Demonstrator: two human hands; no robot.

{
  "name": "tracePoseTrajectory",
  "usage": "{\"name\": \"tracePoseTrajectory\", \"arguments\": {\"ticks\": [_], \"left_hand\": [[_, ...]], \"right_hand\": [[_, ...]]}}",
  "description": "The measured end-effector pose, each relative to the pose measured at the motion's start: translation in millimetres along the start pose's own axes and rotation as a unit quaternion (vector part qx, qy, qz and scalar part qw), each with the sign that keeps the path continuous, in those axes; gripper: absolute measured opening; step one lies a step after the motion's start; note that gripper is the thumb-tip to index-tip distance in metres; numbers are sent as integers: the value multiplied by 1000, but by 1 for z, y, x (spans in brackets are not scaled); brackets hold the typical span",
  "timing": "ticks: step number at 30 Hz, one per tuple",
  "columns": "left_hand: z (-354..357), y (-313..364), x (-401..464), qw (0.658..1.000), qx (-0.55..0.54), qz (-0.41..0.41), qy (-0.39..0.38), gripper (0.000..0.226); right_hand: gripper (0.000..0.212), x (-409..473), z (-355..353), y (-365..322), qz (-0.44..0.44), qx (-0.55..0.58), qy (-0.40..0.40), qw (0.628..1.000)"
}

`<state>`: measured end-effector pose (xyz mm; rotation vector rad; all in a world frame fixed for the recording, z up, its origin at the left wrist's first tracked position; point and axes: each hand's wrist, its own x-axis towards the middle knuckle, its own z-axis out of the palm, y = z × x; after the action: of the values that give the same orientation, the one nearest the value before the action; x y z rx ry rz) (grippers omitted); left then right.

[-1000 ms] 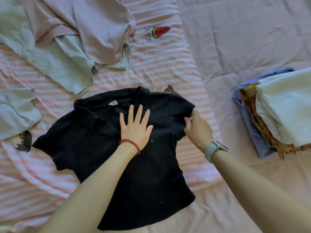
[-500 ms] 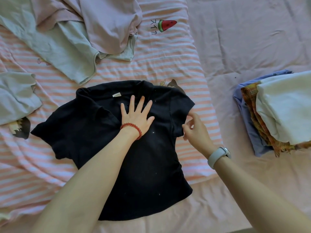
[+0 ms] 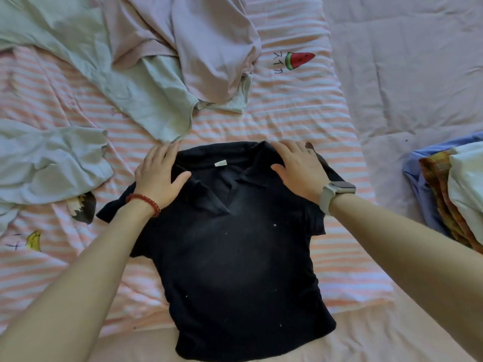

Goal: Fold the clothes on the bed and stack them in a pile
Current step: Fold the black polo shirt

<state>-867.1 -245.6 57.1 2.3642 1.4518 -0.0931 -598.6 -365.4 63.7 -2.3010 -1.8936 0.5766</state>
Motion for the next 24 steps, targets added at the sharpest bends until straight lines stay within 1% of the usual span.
{"name": "tracePoseTrajectory", "arguments": {"ticks": [2,4,6,8,11,13,17,19,21,24], "left_hand": [[-3,-25,11,996,-45,8,-71,70],[-3,-38,19,990,-99,19,-101,71],[-1,-40,27,986,-136,18,-94,71],[4,-35,34,987,-144,5,-77,65],[11,-28,42,992,-113,-26,-45,40],[13,-25,43,995,-92,-27,-32,32],[8,-23,41,1000,-17,-1,-19,34],[-1,-20,41,1000,3,14,4,32],[-15,-16,44,998,14,28,46,31],[-45,-8,56,989,13,33,142,32]], "right_hand": [[60,25,-1,-2,-7,6,-76,997],[64,43,-1,-5,-3,-1,-128,992],[59,56,-2,-6,9,-12,-140,990],[45,64,-2,-6,17,-15,-147,989],[34,68,-1,-8,17,6,-160,987],[31,66,-1,-7,8,-4,-139,990],[25,59,-3,-6,15,-14,-77,997],[22,58,-9,-9,0,-32,-46,998],[22,63,-19,-13,-17,-30,-4,999],[24,76,-45,-17,-34,-56,102,993]]}}
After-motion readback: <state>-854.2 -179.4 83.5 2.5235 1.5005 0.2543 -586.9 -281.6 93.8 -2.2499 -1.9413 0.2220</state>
